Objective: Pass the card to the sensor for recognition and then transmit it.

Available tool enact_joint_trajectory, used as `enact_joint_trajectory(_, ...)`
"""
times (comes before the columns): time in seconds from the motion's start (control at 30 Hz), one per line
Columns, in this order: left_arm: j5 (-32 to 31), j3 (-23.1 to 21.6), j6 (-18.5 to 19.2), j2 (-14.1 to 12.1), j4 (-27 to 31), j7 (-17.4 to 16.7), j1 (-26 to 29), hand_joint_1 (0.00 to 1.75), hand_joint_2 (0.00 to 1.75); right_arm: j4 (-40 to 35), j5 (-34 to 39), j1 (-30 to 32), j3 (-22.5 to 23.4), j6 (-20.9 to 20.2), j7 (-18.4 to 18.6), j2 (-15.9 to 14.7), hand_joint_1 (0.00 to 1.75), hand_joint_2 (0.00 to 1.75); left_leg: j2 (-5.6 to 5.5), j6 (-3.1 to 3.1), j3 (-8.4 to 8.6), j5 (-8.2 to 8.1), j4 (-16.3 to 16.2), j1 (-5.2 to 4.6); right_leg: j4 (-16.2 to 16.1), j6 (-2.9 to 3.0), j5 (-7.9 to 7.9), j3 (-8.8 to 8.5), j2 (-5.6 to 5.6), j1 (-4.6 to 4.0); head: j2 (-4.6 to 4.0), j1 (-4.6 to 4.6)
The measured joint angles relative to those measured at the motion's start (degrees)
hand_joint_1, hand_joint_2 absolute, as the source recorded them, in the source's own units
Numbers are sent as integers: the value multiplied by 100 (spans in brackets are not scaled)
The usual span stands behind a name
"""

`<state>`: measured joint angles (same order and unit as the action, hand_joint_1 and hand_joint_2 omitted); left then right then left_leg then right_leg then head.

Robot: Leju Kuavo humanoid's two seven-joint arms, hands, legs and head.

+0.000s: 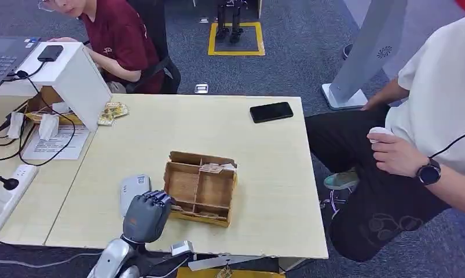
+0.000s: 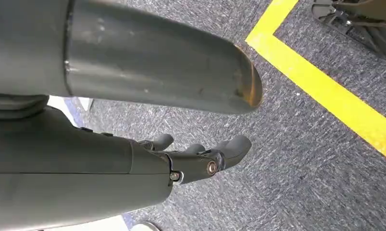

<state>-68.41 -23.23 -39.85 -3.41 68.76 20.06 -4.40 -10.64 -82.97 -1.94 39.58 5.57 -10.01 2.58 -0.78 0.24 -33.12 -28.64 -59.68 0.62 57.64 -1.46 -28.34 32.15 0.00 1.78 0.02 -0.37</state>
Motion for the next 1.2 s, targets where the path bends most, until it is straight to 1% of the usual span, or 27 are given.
enact_joint_trajectory(0.47, 314, 0, -22, 0, -4, 37, -33, 175, 175, 0, -24, -1, 13, 9, -17, 0, 0, 0, 0, 0, 0, 0, 0, 0, 0, 0, 0, -1, 0, 0, 0, -2)
enact_joint_trajectory(0.57, 454, 0, -22, 0, -4, 131, -33, 175, 175, 0, -26, -1, 13, 9, -17, 0, 0, 0, 0, 0, 0, 0, 0, 0, 0, 0, 0, -1, 0, 0, 0, -2)
enact_joint_trajectory(0.6, 474, 0, -22, 0, -4, 136, -33, 93, 175, 0, -26, -1, 15, 9, -17, 0, 0, 0, 0, 0, 0, 0, 0, 0, 0, 0, 0, -1, 0, 0, 0, 0)
enact_joint_trajectory(0.63, 483, 0, -22, 0, -4, 136, -33, 5, 175, 0, -24, -1, 15, 9, -17, 0, 0, 0, 0, 0, 0, 0, 0, 0, 0, 0, 0, -1, 0, 0, 0, -2)
enact_joint_trajectory(0.77, 549, 0, -22, -2, -2, 153, -17, 5, 175, 0, -26, -1, 15, 9, -15, 0, 0, 0, 0, 0, 0, 0, 0, 0, 0, 0, 0, -1, -1, 0, 0, -2)
enact_joint_trajectory(0.8, 559, 0, -22, -7, -2, 155, -11, 0, 175, 0, -26, -1, 15, 9, -15, 0, 0, 0, 0, 0, 0, 0, 0, 0, 0, 0, 0, -1, -1, 0, 0, 0)
enact_joint_trajectory(1.2, 560, 0, -22, -31, -2, 197, -5, 0, 175, 0, -22, -2, 24, 0, 4, 0, 0, 0, -1, 0, 1, 0, 0, 0, 0, 0, 0, -3, -1, 0, 0, 0)
